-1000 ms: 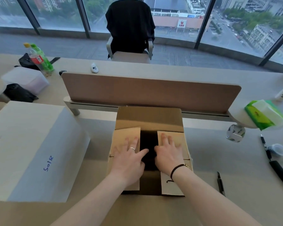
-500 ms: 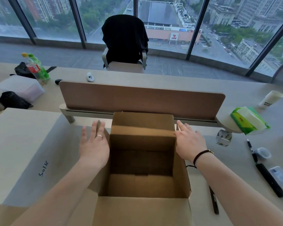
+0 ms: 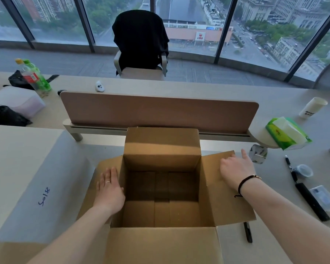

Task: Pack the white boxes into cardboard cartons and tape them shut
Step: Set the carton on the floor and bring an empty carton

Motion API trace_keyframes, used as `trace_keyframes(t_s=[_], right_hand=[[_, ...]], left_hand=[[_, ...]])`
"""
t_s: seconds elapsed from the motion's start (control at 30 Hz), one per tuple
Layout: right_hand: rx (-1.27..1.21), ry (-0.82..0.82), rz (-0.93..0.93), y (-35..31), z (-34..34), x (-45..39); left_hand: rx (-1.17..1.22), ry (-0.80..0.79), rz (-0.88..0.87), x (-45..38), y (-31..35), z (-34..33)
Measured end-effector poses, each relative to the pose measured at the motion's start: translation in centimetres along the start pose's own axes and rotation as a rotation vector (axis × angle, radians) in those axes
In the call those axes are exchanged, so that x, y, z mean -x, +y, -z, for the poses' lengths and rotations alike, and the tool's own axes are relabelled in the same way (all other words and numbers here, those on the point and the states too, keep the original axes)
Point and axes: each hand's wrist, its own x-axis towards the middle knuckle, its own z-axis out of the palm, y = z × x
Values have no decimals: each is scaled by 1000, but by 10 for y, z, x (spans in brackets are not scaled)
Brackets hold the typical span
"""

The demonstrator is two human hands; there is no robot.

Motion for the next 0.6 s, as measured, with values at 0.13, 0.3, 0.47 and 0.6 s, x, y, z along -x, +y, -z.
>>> trace_keyframes(t_s=[0.13, 0.3, 0.47, 0.6], right_hand=[[-263, 14, -1, -25, -44, -2], [-633, -12, -79, -61, -92, -4], [-1199, -58, -125, -69, -104, -9], [-1389, -135, -163, -72, -100, -6]], left_hand=[[219, 24, 22, 1, 6, -6], [411, 26, 40, 6, 6, -8], [453, 32, 64, 8, 10, -6], [451, 13, 88, 8, 10, -5]])
